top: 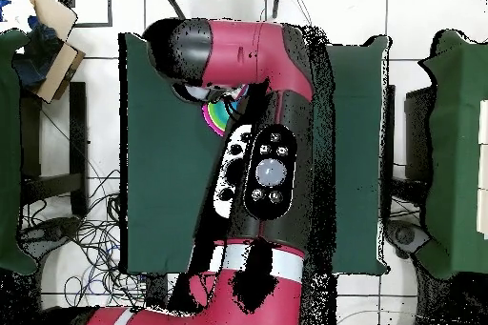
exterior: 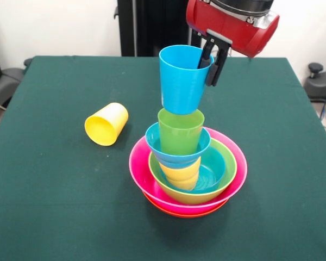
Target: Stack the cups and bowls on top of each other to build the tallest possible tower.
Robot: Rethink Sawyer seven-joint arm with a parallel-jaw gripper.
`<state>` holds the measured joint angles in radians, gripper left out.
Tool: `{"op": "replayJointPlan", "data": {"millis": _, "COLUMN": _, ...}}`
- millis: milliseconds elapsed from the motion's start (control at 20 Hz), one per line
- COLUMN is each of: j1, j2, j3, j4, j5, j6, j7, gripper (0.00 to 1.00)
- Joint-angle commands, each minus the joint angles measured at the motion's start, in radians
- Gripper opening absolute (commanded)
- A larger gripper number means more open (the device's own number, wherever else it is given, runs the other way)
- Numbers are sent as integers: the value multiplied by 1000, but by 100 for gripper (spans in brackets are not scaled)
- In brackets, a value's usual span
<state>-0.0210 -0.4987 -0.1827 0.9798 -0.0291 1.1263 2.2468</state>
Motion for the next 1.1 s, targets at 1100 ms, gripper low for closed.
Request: {"op": "replayJointPlan", "data": {"millis": 1100, "j1": 26, "j2": 52, "j3": 41, "j4": 114, "j5": 19, "j6": -121, "j7": 162, "gripper": 0}}
